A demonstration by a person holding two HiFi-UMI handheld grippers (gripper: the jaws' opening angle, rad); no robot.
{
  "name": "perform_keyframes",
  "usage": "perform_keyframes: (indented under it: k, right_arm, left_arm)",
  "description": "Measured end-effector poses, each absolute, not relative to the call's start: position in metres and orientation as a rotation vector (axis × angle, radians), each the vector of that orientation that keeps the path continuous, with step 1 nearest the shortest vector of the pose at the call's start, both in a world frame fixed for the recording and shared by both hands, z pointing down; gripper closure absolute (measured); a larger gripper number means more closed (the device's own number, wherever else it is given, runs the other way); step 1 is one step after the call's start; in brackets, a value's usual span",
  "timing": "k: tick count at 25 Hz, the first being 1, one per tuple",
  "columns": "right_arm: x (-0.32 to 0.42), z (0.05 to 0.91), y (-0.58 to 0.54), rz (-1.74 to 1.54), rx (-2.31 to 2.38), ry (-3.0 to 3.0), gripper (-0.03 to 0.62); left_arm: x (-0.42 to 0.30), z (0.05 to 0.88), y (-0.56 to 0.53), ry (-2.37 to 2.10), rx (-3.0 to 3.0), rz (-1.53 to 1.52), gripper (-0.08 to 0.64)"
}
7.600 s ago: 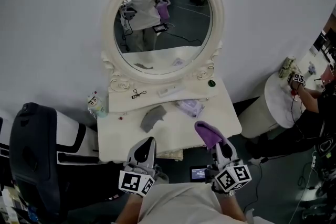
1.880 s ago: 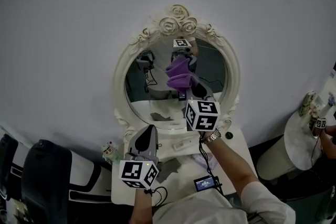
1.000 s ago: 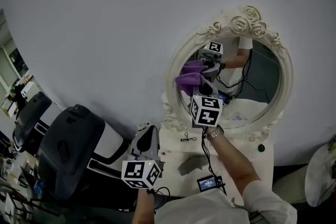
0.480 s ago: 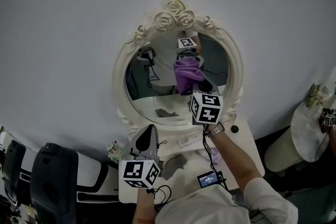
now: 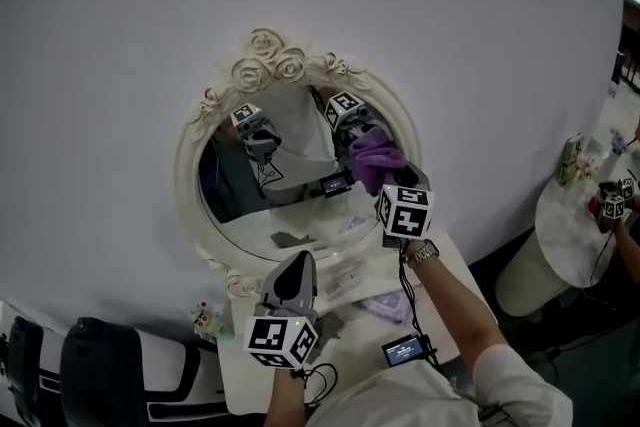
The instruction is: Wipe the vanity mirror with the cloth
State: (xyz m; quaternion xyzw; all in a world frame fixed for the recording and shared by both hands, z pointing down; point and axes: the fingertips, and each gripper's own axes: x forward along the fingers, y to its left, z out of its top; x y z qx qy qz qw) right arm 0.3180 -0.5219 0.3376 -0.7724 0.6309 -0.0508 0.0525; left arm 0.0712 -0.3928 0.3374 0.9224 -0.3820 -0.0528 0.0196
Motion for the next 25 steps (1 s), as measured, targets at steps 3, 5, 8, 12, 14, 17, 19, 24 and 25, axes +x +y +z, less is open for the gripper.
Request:
perform_keyframes:
  k: [3,5,8,12,14,17,19,24,25]
  right_arm:
    - [0.295,0.333,-0.522,-0.123,-2.292,1.96,0.537]
    - [0.266,0.324,-0.524,-0.094,-2.215,2.024,0.537]
    - [0.205,0.314,-0.526,-0.071,-2.053,2.175,0.537]
    - [0.114,0.309,-0.53,-0.052,-1.841,2.381,0.537]
    - [0.076,0.313,-0.533,-0.052,-1.771,2.448,0.537]
    - [0.021,0.324,-0.537,-0.077,-1.679,2.535,0.537]
    - [-0.015,0.332,-0.539,-0.091,-1.626,2.589,0.537]
    - [-0.071,0.352,-0.547,-0.106,-1.58,2.666,0.537]
    - [-0.076,0.355,-0.548,-0.111,-1.58,2.671,0.537]
  left_arm:
    - [0.06,0.339,-0.394,-1.243,2.834,-0.159,0.558]
    - [0.047,0.337,-0.393,-1.301,2.813,-0.161,0.558]
    - [0.02,0.338,-0.39,-1.413,2.762,-0.158,0.558]
    - [-0.027,0.342,-0.384,-1.583,2.664,-0.161,0.558]
    - [-0.05,0.342,-0.379,-1.661,2.624,-0.166,0.558]
    - [-0.09,0.34,-0.367,-1.8,2.543,-0.179,0.558]
    - [-0.119,0.34,-0.358,-1.9,2.468,-0.186,0.558]
    - [-0.165,0.346,-0.341,-2.053,2.33,-0.18,0.558]
    - [-0.17,0.347,-0.339,-2.068,2.315,-0.177,0.558]
